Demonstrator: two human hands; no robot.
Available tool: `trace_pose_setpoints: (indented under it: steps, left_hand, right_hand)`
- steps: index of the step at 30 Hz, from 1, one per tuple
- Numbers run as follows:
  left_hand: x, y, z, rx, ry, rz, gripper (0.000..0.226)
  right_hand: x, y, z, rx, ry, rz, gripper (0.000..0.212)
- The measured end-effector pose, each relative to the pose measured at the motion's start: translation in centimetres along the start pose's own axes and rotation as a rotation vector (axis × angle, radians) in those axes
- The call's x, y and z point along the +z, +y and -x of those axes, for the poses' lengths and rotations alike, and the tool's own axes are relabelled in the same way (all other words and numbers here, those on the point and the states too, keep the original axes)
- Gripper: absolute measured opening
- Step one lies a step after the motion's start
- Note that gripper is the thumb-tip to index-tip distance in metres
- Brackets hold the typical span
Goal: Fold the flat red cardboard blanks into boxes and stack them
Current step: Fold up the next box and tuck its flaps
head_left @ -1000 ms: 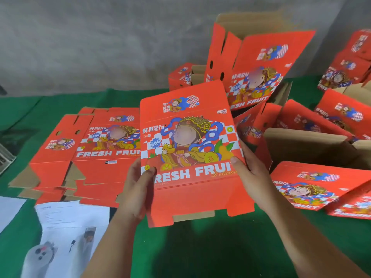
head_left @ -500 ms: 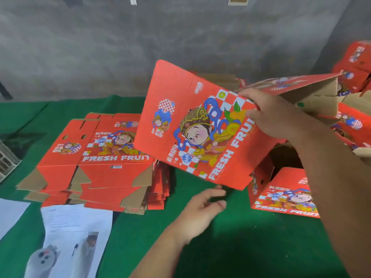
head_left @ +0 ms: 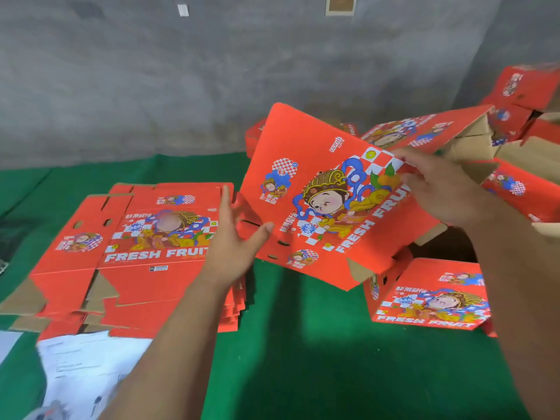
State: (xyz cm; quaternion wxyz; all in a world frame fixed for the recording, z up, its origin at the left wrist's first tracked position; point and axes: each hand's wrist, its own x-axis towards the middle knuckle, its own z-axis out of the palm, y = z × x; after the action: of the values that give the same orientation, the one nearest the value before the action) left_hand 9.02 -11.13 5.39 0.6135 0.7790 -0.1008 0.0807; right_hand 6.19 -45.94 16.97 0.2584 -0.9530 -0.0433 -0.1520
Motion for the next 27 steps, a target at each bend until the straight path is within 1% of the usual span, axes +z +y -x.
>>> trace_pose_setpoints:
  steps: [2, 3, 4, 5, 6, 7, 9, 10, 11, 12, 13, 14, 15, 17, 18, 19, 20, 21, 22, 24, 26, 27]
  left_hand:
    - [1.9, -1.1, 1.1, -0.098, -0.114, 0.050, 0.054]
    - [3.0, -1.5, 2.0, -0.164, -0.209, 0.077, 0.033]
    - [3.9, -1.8, 2.9, -0.226, -0.303, 0.101, 0.022]
    - [4.7, -2.0, 3.7, -0.256, -0.339, 0.120, 0.021]
    - [5.1, -1.9, 4.2, -0.248, -0.281, 0.129, 0.024]
    - [5.0, -1.6, 4.4, -0.218, -0.126, 0.121, 0.026]
    - [3.6, -0.3, 3.9, -0.070, 0.276, 0.051, 0.025]
    - [2.7, 0.6, 3.3, 0.057, 0.434, -0.055, 0.027]
    - [1.7, 1.5, 2.7, 0.204, 0.517, -0.193, 0.034]
    - [0.9, 2.7, 1.9, 0.335, 0.536, -0.315, 0.043]
    - [0.4, 3.9, 1.1, 0.430, 0.496, -0.425, 0.050]
    - [0.2, 5.0, 0.3, 0.488, 0.421, -0.536, 0.057]
    - [0.4, 5.8, -0.2, 0.508, 0.316, -0.658, 0.065]
    - [1.1, 6.7, -0.8, 0.418, 0.083, -0.908, 0.074]
    - [1.3, 6.7, -1.0, 0.352, 0.031, -0.983, 0.068]
    - [1.2, 6.5, -1.1, 0.313, 0.042, -1.018, 0.054]
    - [0.9, 6.1, -1.1, 0.307, 0.095, -1.009, 0.039]
    - [0.4, 5.6, -1.0, 0.318, 0.158, -0.967, 0.031]
    - [-0.2, 5.3, -0.9, 0.321, 0.197, -0.915, 0.031]
    - [-1.5, 4.7, -0.6, 0.317, 0.234, -0.840, 0.042]
    - [-2.8, 4.3, -0.5, 0.273, 0.258, -0.809, 0.042]
    - [-3.5, 4.1, -0.4, 0.237, 0.257, -0.794, 0.040]
  right_hand:
    - [-0.6, -0.1, -0.1, -0.018, 0.013, 0.019, 0.046]
    - [-0.6, -0.2, -0.2, -0.029, 0.017, 0.040, 0.047]
    - [-0.7, -0.2, -0.4, -0.035, 0.026, 0.053, 0.047]
    - [-0.8, -0.3, -0.6, -0.041, 0.039, 0.058, 0.048]
    - [-1.1, -0.4, -0.8, -0.052, 0.049, 0.062, 0.049]
    - [-1.4, -0.5, -1.1, -0.063, 0.050, 0.081, 0.051]
    - [-1.9, -0.7, -1.9, -0.078, 0.007, 0.149, 0.054]
    - [-1.8, -1.0, -2.2, -0.085, -0.020, 0.180, 0.054]
    - [-1.5, -1.4, -2.5, -0.094, -0.040, 0.208, 0.054]
    - [-0.9, -2.1, -2.8, -0.103, -0.056, 0.247, 0.053]
    - [-0.2, -3.1, -3.0, -0.116, -0.078, 0.310, 0.052]
    - [0.7, -4.4, -3.1, -0.146, -0.110, 0.398, 0.054]
    - [1.7, -5.7, -3.0, -0.205, -0.135, 0.494, 0.058]
    - [4.1, -8.0, -2.3, -0.361, -0.123, 0.583, 0.063]
    - [5.4, -8.9, -1.8, -0.422, -0.096, 0.578, 0.063]
    - [6.5, -9.3, -1.3, -0.455, -0.047, 0.540, 0.061]
    - [7.5, -9.4, -0.9, -0.459, 0.043, 0.484, 0.056]
    - [8.3, -9.0, -0.6, -0.430, 0.155, 0.438, 0.052]
    - [9.0, -8.4, -0.3, -0.366, 0.262, 0.412, 0.052]
    - [10.2, -6.4, 0.8, -0.190, 0.396, 0.334, 0.069]
    - [11.3, -4.0, 2.1, 0.023, 0.528, 0.120, 0.082]
    - [11.8, -2.8, 2.5, 0.169, 0.567, -0.008, 0.088]
